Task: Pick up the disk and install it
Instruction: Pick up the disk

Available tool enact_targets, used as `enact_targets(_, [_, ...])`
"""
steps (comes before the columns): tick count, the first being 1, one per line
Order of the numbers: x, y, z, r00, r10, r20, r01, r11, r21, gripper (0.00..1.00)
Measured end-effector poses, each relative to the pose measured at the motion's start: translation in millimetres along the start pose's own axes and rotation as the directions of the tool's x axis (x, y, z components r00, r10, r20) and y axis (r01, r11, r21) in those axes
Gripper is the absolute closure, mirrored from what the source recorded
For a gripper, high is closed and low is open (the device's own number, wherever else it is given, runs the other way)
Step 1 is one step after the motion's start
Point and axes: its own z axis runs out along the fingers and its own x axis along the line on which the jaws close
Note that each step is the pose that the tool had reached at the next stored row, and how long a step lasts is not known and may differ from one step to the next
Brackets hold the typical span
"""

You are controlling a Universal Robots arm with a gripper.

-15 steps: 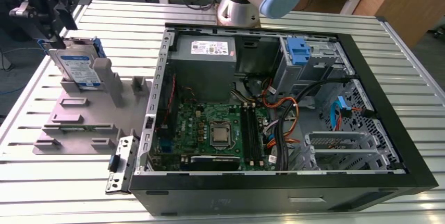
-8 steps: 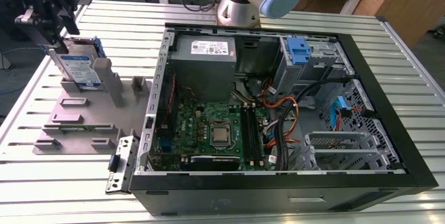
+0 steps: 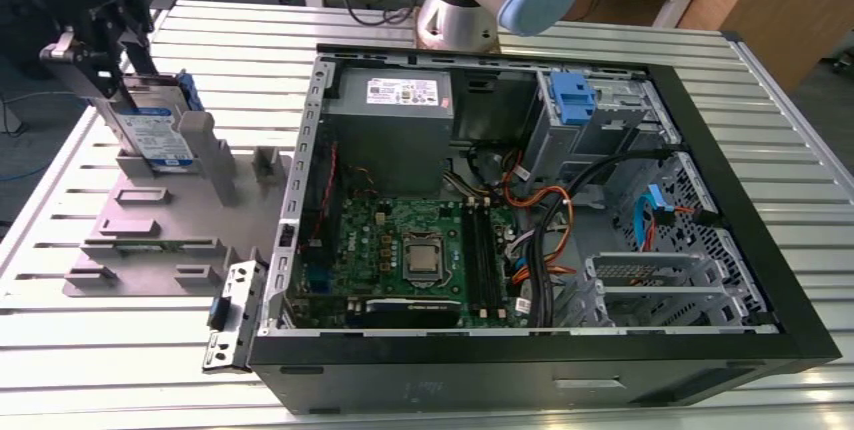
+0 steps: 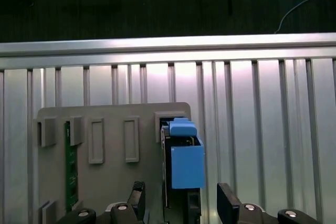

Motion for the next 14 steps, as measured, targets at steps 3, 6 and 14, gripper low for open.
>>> enact_targets(3, [0.1, -0.1, 3.2, 1.0000, -0.004, -0.0002, 0.004, 1.0000, -0.0001, 0.35])
enact_targets(6, [0.1, -0.1, 3.8, 0.9998, -0.021, -0.0009, 0.021, 0.9998, -0.0009, 0.35])
enact_targets(14, [-0.2, 0.1, -1.0, 0.9991, -0.042, -0.0016, 0.042, 0.9991, -0.0013, 0.35])
